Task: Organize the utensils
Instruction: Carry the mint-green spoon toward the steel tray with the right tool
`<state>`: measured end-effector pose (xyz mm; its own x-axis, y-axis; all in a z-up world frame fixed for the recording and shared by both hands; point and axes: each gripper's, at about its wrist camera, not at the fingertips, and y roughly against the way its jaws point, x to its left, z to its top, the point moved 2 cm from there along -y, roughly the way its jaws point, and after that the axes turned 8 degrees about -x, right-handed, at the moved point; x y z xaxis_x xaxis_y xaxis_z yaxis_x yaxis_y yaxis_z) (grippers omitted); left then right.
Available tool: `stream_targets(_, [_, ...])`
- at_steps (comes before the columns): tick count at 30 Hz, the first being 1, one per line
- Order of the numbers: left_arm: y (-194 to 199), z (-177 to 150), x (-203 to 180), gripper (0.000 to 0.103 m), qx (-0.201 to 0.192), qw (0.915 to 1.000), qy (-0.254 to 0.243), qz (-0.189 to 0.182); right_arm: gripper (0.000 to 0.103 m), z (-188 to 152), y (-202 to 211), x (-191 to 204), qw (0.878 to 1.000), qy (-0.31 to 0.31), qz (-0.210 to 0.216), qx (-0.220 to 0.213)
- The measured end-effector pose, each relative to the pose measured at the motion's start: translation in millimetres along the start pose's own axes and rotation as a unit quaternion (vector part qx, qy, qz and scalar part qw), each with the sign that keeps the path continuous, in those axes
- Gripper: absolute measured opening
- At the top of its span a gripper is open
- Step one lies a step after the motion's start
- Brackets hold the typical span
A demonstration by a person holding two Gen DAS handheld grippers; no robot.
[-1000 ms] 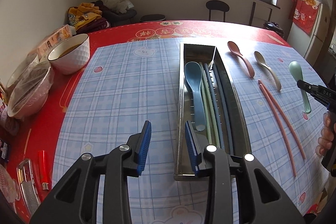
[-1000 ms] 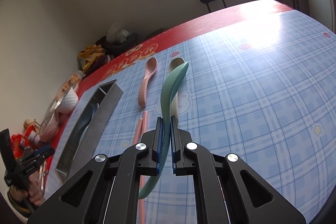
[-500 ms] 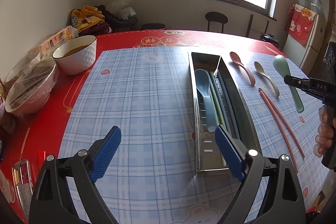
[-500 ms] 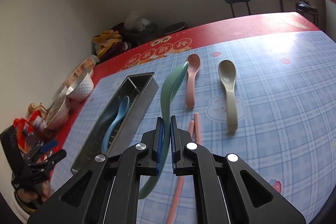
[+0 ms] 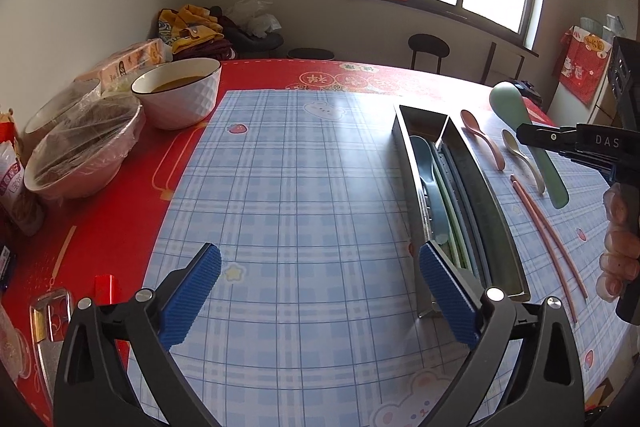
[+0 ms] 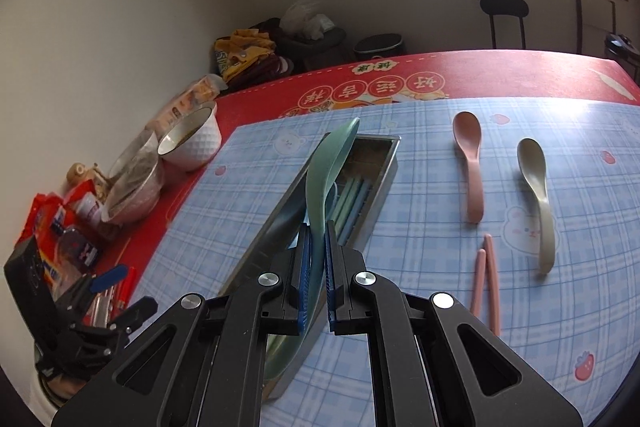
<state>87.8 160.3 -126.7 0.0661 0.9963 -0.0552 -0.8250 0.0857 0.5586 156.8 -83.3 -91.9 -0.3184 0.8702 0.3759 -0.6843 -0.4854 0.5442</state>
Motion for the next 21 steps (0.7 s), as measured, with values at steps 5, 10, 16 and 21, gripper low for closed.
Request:
stream_targets(5, [1, -4, 12, 0.097, 0.000, 0.9999, 0.012, -0.001, 0.007, 4, -12, 24, 1.000, 0.017, 0.000, 0.010])
stream_targets(10, [3, -7, 19, 0.097, 0.000, 0.9999, 0.016, -0.002, 0.007, 5, -23, 42, 0.999, 0.026, 0.002, 0.019])
stream_targets(16, [2, -9, 27, 0.097, 0.000, 0.9997, 0.023, -0.002, 0.007, 4, -36, 59, 0.999, 0.039, -0.001, 0.032])
stream_targets(21, [0, -11, 31, 0.097, 0.001, 0.9996, 0.028, -0.004, 0.007, 3, -43, 67, 0.998, 0.048, -0.005, 0.041])
